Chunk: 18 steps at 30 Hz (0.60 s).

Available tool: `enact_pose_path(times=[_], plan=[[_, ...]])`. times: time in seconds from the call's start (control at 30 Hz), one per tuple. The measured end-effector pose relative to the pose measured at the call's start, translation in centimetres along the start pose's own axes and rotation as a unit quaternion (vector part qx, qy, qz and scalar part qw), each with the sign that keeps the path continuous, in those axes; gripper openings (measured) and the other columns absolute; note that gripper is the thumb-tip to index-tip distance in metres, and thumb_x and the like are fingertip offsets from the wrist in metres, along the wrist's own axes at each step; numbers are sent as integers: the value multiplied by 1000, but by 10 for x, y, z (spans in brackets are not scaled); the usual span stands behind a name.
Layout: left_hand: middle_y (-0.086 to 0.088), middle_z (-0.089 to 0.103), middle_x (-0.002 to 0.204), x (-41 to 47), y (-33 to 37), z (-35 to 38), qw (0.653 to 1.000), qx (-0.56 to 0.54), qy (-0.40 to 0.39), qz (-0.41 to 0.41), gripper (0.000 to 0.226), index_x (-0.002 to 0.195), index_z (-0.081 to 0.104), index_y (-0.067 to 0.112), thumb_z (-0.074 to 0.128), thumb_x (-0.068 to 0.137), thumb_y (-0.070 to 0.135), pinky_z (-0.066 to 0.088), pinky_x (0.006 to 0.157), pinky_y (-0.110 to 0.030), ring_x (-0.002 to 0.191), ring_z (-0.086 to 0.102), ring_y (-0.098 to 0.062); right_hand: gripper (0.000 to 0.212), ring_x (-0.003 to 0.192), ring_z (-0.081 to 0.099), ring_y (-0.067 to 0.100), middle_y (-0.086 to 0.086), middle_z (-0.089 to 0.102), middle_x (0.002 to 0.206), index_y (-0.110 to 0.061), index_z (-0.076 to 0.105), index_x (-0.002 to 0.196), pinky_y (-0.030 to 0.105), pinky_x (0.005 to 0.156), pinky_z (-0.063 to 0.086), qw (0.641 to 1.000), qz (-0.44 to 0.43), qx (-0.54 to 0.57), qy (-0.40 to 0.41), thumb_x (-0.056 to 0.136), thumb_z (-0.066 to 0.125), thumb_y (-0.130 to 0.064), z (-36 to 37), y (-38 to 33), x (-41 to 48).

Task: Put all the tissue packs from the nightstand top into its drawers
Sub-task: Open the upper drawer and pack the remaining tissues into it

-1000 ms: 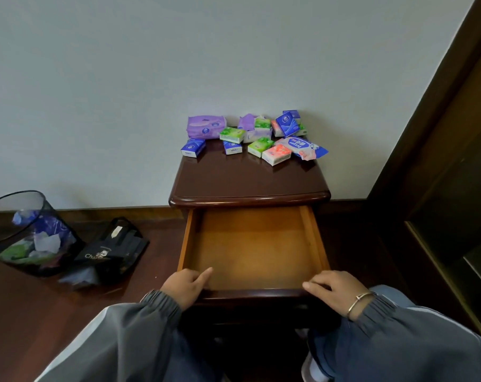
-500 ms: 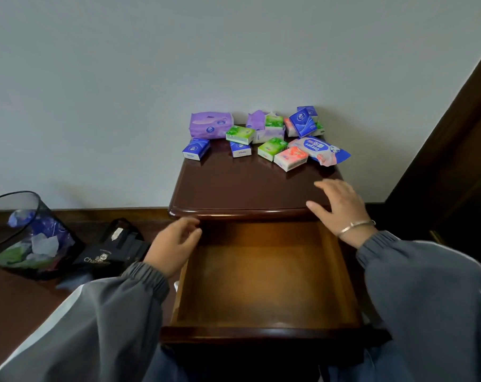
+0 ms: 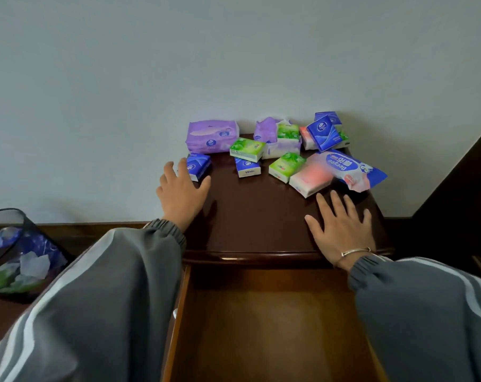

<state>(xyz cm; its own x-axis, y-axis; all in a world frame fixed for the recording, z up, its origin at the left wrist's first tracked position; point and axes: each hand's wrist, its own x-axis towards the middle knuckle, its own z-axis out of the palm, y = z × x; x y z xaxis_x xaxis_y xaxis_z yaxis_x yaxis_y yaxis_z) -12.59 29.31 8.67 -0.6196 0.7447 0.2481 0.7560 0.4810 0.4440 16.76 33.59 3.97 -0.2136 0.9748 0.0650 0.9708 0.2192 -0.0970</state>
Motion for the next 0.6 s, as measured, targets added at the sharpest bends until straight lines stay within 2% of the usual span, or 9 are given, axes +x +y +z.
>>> enact_pose_path(times=[0.17, 0.3, 0.4, 0.47, 0.53, 0.6], plan=[[-16, 32, 147, 40, 7, 24, 998, 18, -34, -45, 78, 147, 27, 14, 54, 86, 55, 30, 104, -51, 130, 37, -40, 62, 145, 13, 21, -2, 18, 157, -35, 17, 147, 53, 113, 14, 1000, -1, 1, 17, 91, 22, -60, -1, 0, -3], [-20, 43, 133, 42, 4, 34, 996, 52, -58, -36, 55, 139, 36, 10, 50, 93, 39, 35, 98, -48, 119, 47, -43, 62, 145, 15, 21, -3, 20, 157, -35, 20, 146, 53, 113, 16, 1000, -2, 6, 27, 90, 24, -60, -1, 0, -6], [-20, 47, 127, 33, 9, 26, 994, 87, -72, -9, 50, 131, 41, 10, 55, 88, 32, 35, 98, -47, 118, 48, -41, 62, 144, 17, 21, -3, 22, 156, -35, 22, 146, 52, 113, 17, 999, -1, 5, 34, 89, 27, -59, -1, 0, -7], [-17, 49, 127, 25, 12, 17, 985, 119, -121, 16, 54, 129, 40, 13, 58, 84, 35, 34, 99, -46, 118, 49, -38, 62, 144, 18, 21, -2, 23, 156, -34, 23, 146, 53, 112, 17, 999, 1, 10, 32, 89, 29, -58, -2, -1, -7], [-15, 46, 131, 16, 17, 8, 970, 162, -178, 24, 65, 132, 36, 14, 61, 81, 47, 33, 100, -47, 121, 48, -37, 62, 144, 18, 21, -2, 23, 156, -35, 23, 146, 52, 113, 17, 1000, 1, 8, 26, 89, 28, -58, -2, -2, -7], [-14, 42, 136, 17, 32, 0, 965, 179, -186, 39, 77, 134, 36, 15, 60, 77, 61, 33, 101, -49, 125, 44, -37, 62, 144, 18, 21, -2, 23, 156, -35, 22, 146, 52, 113, 16, 1000, 2, 8, 27, 89, 28, -58, -2, -2, -7]])
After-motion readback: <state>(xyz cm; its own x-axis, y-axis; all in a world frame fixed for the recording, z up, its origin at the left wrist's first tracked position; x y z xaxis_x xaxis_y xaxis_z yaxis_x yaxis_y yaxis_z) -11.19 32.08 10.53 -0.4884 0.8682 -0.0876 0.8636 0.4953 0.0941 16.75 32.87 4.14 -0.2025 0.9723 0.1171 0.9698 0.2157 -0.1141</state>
